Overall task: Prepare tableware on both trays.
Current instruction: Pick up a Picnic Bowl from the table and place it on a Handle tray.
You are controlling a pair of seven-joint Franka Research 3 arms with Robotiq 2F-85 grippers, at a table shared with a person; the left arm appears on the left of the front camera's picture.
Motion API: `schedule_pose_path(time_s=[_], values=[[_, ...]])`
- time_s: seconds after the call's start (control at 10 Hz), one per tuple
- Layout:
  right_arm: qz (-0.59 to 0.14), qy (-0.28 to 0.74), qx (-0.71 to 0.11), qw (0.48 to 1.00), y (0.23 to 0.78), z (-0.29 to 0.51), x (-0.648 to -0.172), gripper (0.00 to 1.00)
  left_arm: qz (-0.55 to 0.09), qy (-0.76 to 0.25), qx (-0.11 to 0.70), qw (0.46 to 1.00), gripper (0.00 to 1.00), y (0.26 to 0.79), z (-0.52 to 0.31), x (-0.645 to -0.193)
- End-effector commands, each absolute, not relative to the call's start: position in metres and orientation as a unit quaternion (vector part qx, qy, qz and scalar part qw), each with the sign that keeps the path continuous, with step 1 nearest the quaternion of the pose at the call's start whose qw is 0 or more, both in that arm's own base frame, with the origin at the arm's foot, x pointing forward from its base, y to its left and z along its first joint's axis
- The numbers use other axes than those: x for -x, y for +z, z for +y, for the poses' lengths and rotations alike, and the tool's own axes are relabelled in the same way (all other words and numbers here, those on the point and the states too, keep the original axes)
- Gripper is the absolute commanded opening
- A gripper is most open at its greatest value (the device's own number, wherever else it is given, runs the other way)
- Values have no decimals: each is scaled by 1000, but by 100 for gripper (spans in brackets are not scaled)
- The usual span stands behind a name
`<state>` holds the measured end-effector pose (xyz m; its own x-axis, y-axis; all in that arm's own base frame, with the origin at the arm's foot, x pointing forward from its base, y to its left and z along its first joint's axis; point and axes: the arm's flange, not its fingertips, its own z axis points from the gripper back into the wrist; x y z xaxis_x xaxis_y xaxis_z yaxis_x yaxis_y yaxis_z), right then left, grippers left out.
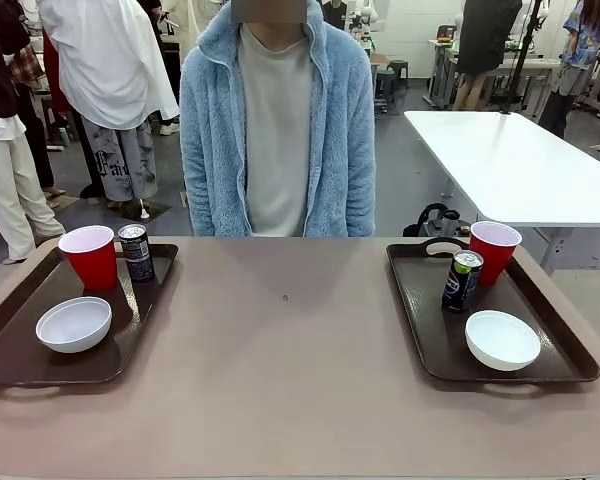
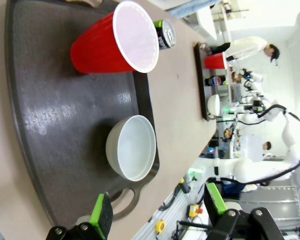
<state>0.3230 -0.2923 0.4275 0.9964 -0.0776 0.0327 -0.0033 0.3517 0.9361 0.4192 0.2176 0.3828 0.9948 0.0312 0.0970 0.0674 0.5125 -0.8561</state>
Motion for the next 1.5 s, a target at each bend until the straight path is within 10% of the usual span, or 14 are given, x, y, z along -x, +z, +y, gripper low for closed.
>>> schedule_pose_path(time_s=[0.0,1.4], values=[[-41,-34,-579,814,414,-326,-330,100,-51,-14,489,871,97,384,217,-416],[-71,-7,-578,813,395,-335,-312,100,-51,-14,489,871,97,384,217,-416]])
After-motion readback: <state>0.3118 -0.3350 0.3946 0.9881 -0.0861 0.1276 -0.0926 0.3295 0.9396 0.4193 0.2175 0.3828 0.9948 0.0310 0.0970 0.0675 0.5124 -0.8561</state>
